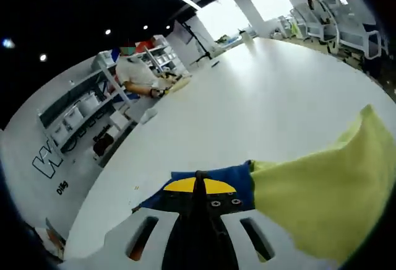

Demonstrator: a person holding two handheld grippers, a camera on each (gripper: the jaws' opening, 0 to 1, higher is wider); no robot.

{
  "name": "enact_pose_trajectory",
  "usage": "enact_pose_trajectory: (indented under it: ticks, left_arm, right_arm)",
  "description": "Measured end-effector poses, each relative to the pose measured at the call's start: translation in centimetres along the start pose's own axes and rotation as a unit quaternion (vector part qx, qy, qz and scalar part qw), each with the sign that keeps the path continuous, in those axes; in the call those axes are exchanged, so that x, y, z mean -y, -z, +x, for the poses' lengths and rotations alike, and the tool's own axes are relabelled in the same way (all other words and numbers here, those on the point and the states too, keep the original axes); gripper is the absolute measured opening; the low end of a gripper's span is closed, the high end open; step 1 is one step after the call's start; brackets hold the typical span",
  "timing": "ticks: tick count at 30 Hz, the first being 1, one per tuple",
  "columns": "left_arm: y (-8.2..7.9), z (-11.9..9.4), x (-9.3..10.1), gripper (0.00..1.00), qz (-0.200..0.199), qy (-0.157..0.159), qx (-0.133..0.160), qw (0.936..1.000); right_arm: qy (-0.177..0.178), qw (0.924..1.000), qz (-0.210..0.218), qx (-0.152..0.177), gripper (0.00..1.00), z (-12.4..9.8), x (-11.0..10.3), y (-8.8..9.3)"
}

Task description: Fold the garment on the visible template until the final outline fits inside the template.

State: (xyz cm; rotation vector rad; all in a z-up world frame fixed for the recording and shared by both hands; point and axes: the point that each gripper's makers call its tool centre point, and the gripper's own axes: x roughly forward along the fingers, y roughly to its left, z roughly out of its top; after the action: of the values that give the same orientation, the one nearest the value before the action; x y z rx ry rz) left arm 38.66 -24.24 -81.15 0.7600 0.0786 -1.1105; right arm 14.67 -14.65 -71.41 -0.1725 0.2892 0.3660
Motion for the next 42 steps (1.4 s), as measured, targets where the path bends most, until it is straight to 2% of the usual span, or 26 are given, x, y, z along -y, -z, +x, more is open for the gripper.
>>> enact_pose_trajectory:
  ticks: [4, 8, 16, 18, 19, 22, 24, 30, 36, 40, 42]
  left_arm:
    - [0.7, 0.6, 1.2, 0.00, 0.000, 0.009, -0.008, 0.9999]
    - [1.1, 0.8, 1.5, 0.00, -0.002, 0.015, -0.011, 0.9998]
    - [2.4, 1.2, 2.8, 0.04, -0.032, 0.028, -0.031, 0.9986]
    - [3.0, 1.4, 3.4, 0.05, -0.053, 0.039, -0.040, 0.9970]
    - [2.7, 1.5, 3.5, 0.05, -0.061, 0.041, -0.028, 0.9969]
    - [2.9, 1.6, 3.1, 0.06, -0.086, 0.034, -0.034, 0.9951]
    - [2.7, 1.5, 3.0, 0.07, -0.069, 0.031, -0.036, 0.9965]
    - [1.0, -0.1, 1.3, 0.07, -0.085, 0.009, -0.006, 0.9964]
    - [0.4, -2.1, 0.4, 0.09, -0.105, -0.005, 0.012, 0.9944]
    - [1.0, -3.7, -0.1, 0.10, -0.097, -0.012, 0.011, 0.9951]
    - [1.8, -4.2, -0.2, 0.10, -0.094, -0.014, 0.003, 0.9955]
  right_arm:
    - [0.000, 1.0000, 0.001, -0.002, 0.07, 0.0, 0.0, 0.1]
    - [0.001, 1.0000, 0.001, -0.003, 0.07, 0.1, 0.0, 0.1]
    - [0.000, 1.0000, 0.003, -0.006, 0.05, 0.2, -0.1, 0.2]
    - [0.000, 1.0000, 0.003, -0.006, 0.05, 0.2, -0.1, 0.2]
    - [0.000, 1.0000, 0.003, -0.006, 0.05, 0.2, -0.1, 0.2]
    - [-0.001, 1.0000, 0.002, -0.008, 0.05, 0.2, -0.2, 0.3]
    - [-0.003, 0.9999, 0.003, -0.009, 0.05, 0.2, -0.2, 0.3]
    - [-0.003, 0.9999, 0.004, -0.011, 0.04, 0.2, -0.2, 0.4]
    - [-0.005, 0.9999, 0.006, -0.010, 0.04, 0.2, -0.2, 0.4]
    - [-0.005, 0.9999, 0.006, -0.008, 0.04, 0.2, -0.2, 0.3]
    - [-0.005, 0.9999, 0.006, -0.007, 0.04, 0.2, -0.2, 0.2]
